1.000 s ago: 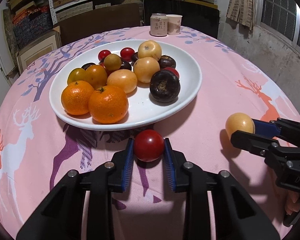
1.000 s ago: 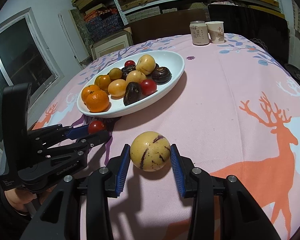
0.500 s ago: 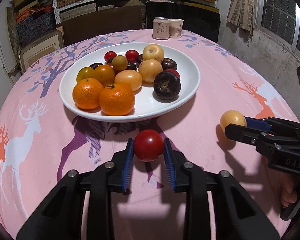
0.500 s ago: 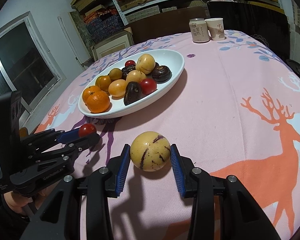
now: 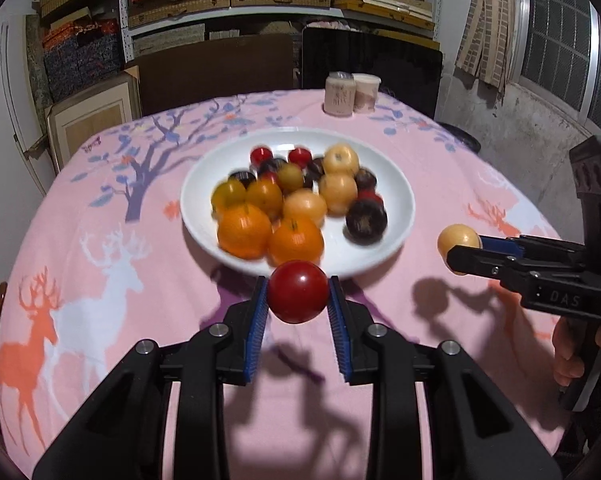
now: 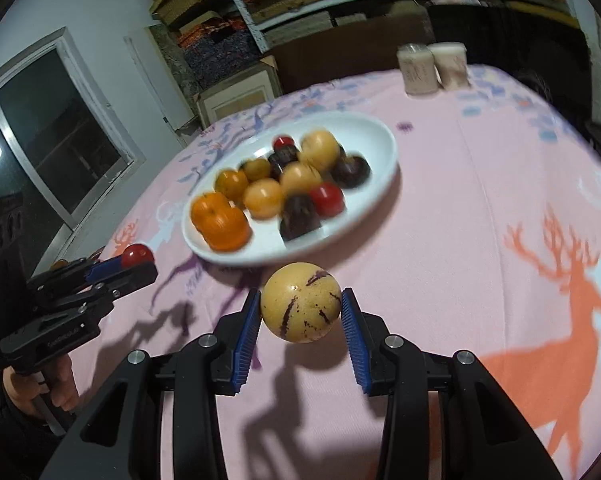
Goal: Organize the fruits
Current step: 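Carry the tomato and striped melon onto the white plate and open both tools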
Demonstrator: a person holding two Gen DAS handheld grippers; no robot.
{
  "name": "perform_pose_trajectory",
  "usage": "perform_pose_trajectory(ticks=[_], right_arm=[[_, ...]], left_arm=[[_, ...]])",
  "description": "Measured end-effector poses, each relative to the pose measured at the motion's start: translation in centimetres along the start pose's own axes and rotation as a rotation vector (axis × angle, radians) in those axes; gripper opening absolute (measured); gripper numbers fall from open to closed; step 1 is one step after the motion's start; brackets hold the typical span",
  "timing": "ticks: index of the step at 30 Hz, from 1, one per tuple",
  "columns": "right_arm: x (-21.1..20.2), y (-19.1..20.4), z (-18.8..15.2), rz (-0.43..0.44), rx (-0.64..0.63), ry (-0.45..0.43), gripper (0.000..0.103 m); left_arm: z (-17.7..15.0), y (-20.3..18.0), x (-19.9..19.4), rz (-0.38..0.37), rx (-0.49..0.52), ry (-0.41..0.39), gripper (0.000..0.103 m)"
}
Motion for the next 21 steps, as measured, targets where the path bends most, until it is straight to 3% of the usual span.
perform_pose_trajectory(ticks=[4, 9, 11, 13, 15, 19, 21], right_arm=[[1.4, 1.1, 5.7, -0.002, -0.007, -0.008, 0.041], [5.6, -0.8, 9.5, -0.016, 0.056, 0.033, 0.041], [7.1, -1.5, 10.0, -0.014, 0.070, 0.051, 0.041], [8.0, -1.8, 10.2, -0.029, 0.065, 0.056, 0.044], [7.6, -1.9, 10.2, -0.031, 0.064, 0.035, 0.050], [5.0, -1.9, 8.9, -0.012, 0.098, -0.008, 0.056], [3.4, -1.3, 7.3, -0.023, 0.098, -0.014, 0.065]], left_arm=[[3.9, -1.0, 1.6, -0.014, 0.027, -0.027, 0.029], [6.3, -2.5, 6.0, -0.020, 0.032, 0.007, 0.029], [6.7, -2.8, 7.6, -0.037, 0.037, 0.026, 0.039], [6.8, -2.6, 8.5, -0.033, 0.029, 0.036, 0.068], [6.7, -2.0, 8.4, -0.012, 0.005, 0.020, 0.083], [5.5, -0.6, 6.7, 0.013, -0.010, 0.005, 0.094], [3.9, -0.1, 5.5, 0.039, -0.011, 0.027, 0.098]])
Point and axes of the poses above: each gripper's, at about its wrist camera, not at the fingertips, and x roughly the way its jaws point, y to its left, z to its top, the point moved 4 cm from there along x, roughly the way its jaws point, and after that the axes turned 15 degrees about z, right-handed, at the moved point
